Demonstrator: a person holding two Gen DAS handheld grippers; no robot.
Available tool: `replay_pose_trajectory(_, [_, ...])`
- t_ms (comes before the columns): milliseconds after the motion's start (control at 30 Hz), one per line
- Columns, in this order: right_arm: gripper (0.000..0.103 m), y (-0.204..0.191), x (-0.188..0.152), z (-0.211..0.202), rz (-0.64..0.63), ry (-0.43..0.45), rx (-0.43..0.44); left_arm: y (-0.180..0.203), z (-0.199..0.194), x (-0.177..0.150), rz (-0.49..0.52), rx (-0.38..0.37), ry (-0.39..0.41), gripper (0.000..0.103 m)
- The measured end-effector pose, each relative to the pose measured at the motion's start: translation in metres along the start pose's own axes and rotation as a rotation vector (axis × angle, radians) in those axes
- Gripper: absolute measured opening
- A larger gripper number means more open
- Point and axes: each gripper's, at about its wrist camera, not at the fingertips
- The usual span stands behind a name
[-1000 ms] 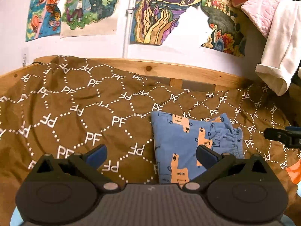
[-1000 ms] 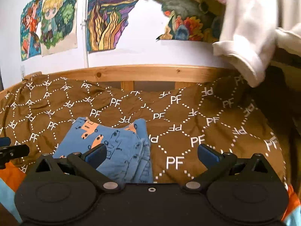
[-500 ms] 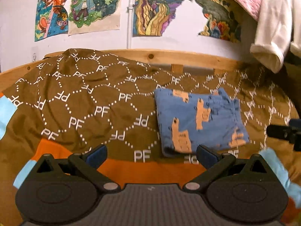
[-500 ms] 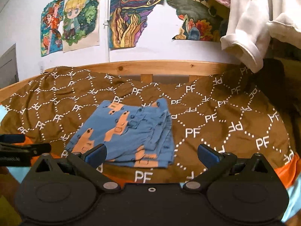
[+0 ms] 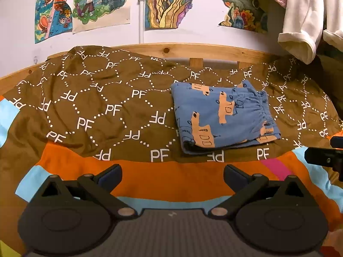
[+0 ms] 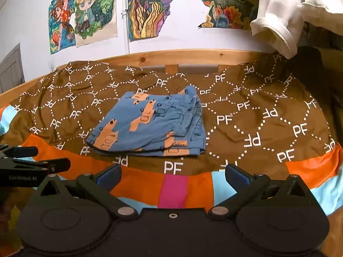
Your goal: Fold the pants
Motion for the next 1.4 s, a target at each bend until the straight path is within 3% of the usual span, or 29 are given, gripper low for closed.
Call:
replay_pose_trajectory(167, [0.102, 0.0016, -0.0035, 0.002, 0.011, -0.047, -0.007, -0.0016, -0.0007, -0.0049, -0.004, 0.006, -0.029, 0.103])
replay_pose_trajectory(467, [0.102, 0.0036, -0.0013, 0.0029, 0.022, -0.052, -0.006, -0.0039, -0.0011, -0.009, -0.012, 0.021, -0.06, 0.103])
replay_pose_trajectory(1400, [0.102, 0.0019, -0.0008, 0.0055, 0.02, -0.053, 0.001, -0.003, -0.0016, -0.0061, -0.016, 0.025, -0.061, 0.103])
Point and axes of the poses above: each gripper's, at about its wrist camera, not at the fingertips, and z roughly the way its jaws point, y to its right, x to its top, and after that the axes turned 7 degrees about -z, right-handed
